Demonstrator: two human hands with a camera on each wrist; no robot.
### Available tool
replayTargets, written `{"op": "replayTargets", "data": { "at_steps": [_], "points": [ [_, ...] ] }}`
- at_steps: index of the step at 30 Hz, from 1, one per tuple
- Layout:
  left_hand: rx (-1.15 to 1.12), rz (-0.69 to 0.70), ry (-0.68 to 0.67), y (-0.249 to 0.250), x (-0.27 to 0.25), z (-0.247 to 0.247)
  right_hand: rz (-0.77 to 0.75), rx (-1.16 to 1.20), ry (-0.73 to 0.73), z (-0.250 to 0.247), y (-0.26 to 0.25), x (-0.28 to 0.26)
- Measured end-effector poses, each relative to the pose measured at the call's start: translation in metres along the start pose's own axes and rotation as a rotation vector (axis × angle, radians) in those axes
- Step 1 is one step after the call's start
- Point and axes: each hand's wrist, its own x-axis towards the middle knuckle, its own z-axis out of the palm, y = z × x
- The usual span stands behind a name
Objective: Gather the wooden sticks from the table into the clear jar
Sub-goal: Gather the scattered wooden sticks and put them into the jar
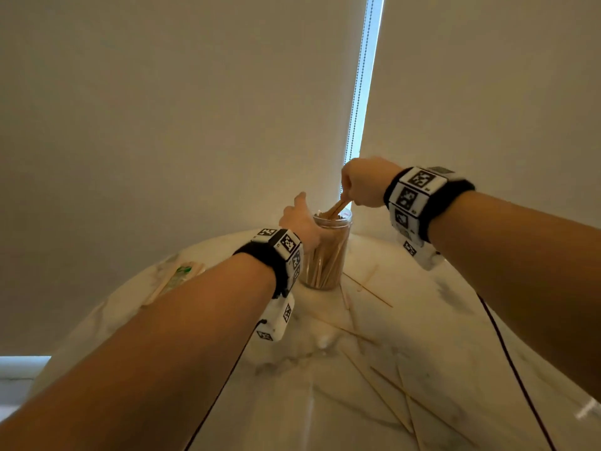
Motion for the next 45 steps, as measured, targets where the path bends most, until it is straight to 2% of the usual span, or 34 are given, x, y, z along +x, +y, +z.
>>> {"op": "replayTargets", "data": {
  "at_steps": [5,7,11,13,17,20,23,25,28,30,33,37,39,41,45],
  "points": [
    [-0.025,0.009,-0.062,-0.01,0.02,0.015,-0.102,-0.115,-0.169,0.024,-0.021,0.028],
    [-0.018,0.012,-0.051,-0.014,0.023,0.017,-0.102,-0.106,-0.148,0.033,-0.025,0.037],
    [0.036,0.027,0.002,-0.018,0.025,0.021,-0.01,0.011,-0.046,0.039,-0.024,0.047],
    [0.048,0.025,0.012,-0.02,0.026,0.024,0.005,0.008,-0.089,0.047,-0.023,0.049],
    [0.034,0.01,-0.005,-0.022,0.029,0.027,0.057,0.215,-0.213,0.058,-0.022,0.052],
    [0.015,0.003,0.007,-0.025,0.032,0.029,0.116,0.413,-0.144,0.054,-0.019,0.053],
    [0.02,0.001,0.0,-0.025,0.033,0.03,0.133,0.358,-0.042,0.056,-0.02,0.047],
    [0.015,0.0,0.001,-0.026,0.034,0.031,0.099,0.341,-0.105,0.056,-0.02,0.049],
    [-0.008,0.02,0.015,-0.03,0.034,0.032,0.121,0.573,-0.233,0.048,-0.014,0.055],
    [-0.007,0.034,0.026,-0.031,0.034,0.033,0.152,0.67,-0.172,0.046,-0.009,0.055],
    [-0.006,0.029,0.017,-0.03,0.035,0.033,0.169,0.552,-0.021,0.056,-0.013,0.052],
    [-0.01,0.024,0.014,-0.031,0.035,0.033,0.14,0.277,-0.175,0.058,-0.024,0.048],
    [-0.032,0.029,0.013,-0.033,0.035,0.033,0.114,0.323,-0.231,0.053,-0.022,0.048],
    [-0.059,0.026,0.014,-0.034,0.036,0.032,0.083,0.427,-0.219,0.053,-0.018,0.049],
    [-0.117,0.007,-0.015,-0.034,0.038,0.028,0.064,0.311,-0.203,0.057,-0.021,0.049]
  ]
}}
